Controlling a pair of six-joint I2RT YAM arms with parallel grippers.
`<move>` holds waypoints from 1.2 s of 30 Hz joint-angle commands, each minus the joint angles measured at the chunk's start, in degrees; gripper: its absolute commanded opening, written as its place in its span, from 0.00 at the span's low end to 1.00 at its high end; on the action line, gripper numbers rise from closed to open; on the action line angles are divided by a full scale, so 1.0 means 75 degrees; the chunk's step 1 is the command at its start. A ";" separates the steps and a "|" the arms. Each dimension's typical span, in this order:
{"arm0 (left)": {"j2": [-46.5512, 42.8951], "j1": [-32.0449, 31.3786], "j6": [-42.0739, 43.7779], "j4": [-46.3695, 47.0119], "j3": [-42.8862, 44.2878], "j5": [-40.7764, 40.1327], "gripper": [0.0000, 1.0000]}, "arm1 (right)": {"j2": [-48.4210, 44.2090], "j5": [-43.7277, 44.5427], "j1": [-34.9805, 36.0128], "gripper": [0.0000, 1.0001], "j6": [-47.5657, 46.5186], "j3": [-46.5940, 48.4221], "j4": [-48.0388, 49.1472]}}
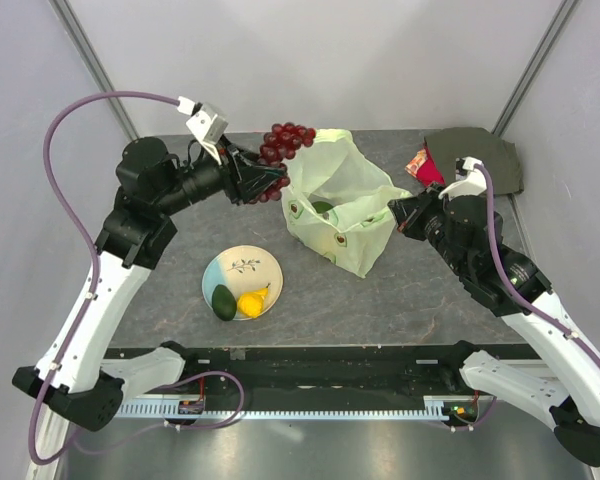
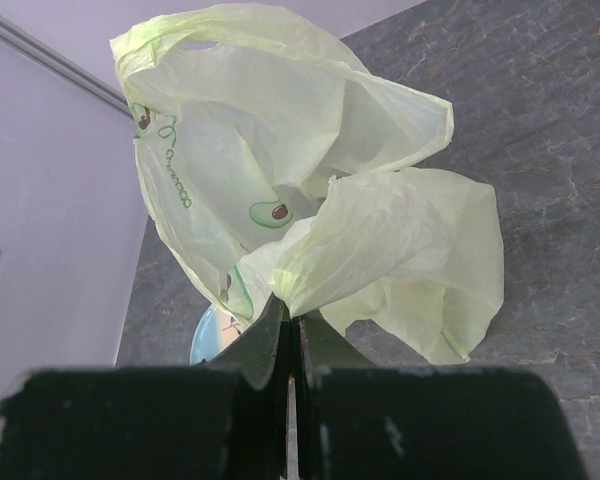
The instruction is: Place the fruits into the plastic bag
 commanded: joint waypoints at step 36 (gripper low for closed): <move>0.3724 -0.1077 0.2755 0.0546 -0.0349 -0.0193 0.37 | -0.0230 0.0399 -0.0008 0.00 -0.0121 0.0177 0.0056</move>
